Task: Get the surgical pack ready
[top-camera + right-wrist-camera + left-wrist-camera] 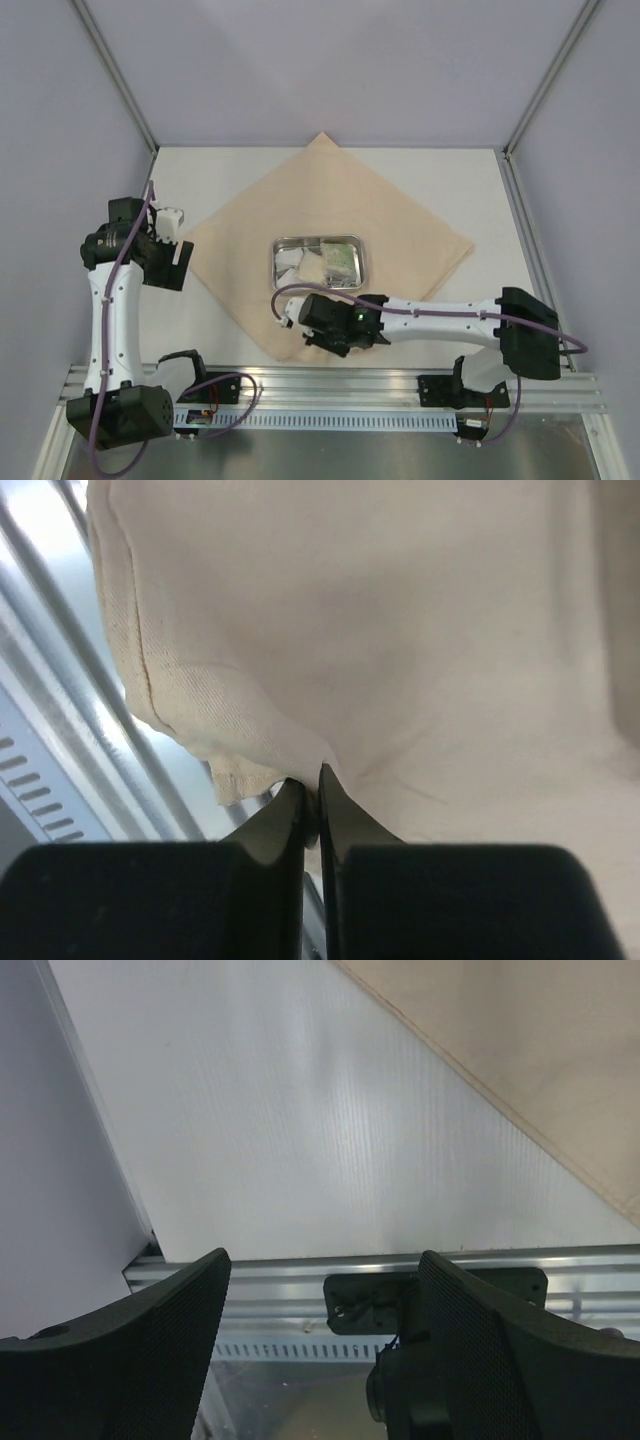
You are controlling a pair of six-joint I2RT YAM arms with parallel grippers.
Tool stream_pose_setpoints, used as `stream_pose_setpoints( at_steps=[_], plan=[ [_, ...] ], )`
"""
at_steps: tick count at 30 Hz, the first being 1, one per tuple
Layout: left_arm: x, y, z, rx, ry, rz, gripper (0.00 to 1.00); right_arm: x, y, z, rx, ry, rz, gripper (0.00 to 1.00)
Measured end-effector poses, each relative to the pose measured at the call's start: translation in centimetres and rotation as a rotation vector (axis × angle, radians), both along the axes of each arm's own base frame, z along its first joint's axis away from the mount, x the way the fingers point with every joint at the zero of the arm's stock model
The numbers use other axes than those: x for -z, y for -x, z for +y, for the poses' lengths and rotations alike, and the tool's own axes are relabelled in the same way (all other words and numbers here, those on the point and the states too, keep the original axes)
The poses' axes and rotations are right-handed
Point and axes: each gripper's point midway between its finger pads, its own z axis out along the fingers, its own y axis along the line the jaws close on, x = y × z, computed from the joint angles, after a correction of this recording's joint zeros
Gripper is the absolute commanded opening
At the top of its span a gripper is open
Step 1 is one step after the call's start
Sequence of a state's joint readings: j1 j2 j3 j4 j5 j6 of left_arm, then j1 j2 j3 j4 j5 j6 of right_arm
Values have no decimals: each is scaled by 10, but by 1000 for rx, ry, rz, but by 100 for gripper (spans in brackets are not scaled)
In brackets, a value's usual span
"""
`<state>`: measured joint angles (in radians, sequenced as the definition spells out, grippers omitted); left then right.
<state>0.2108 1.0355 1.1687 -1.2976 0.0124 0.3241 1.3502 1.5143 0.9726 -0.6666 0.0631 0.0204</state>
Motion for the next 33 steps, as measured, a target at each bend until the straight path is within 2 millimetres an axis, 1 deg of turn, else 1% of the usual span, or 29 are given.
stream_pose_setpoints(
  at_steps=[3,6,9,10,12,14,15,17,19,22,25,29,33],
  plan=[
    [-9,-16,-3,15,33,-13,85,-34,-49,17,79,-87,-69,1],
    [-22,-36,-7,30,66,-40,85,-64,-98,28,143,-157,-142,1],
    [-32,-53,-9,43,93,-59,85,-83,-147,35,200,-196,-196,1],
    [-34,-59,-9,46,99,-62,85,-85,-160,36,215,-198,-206,1],
    [-36,-70,-9,51,112,-61,84,-90,-192,36,257,-200,-229,1],
    [-36,-81,-9,56,127,-56,84,-92,-225,38,300,-206,-242,1],
    [-35,-85,-10,59,135,-50,84,-92,-238,38,320,-210,-249,1],
    [-33,-95,-11,66,149,-36,84,-90,-269,41,363,-217,-256,1],
    [-30,-105,-13,76,159,-23,84,-84,-293,39,402,-213,-257,1],
    [-25,-120,-21,109,169,-1,84,-73,-318,33,454,-200,-249,1],
    [-21,-134,-36,161,174,11,84,-66,-330,27,508,-197,-232,1],
    [-19,-147,-57,230,174,17,83,-64,-343,21,578,-213,-216,1],
    [-24,-159,-70,273,170,1,83,-63,-365,20,643,-234,-212,1]
  ],
)
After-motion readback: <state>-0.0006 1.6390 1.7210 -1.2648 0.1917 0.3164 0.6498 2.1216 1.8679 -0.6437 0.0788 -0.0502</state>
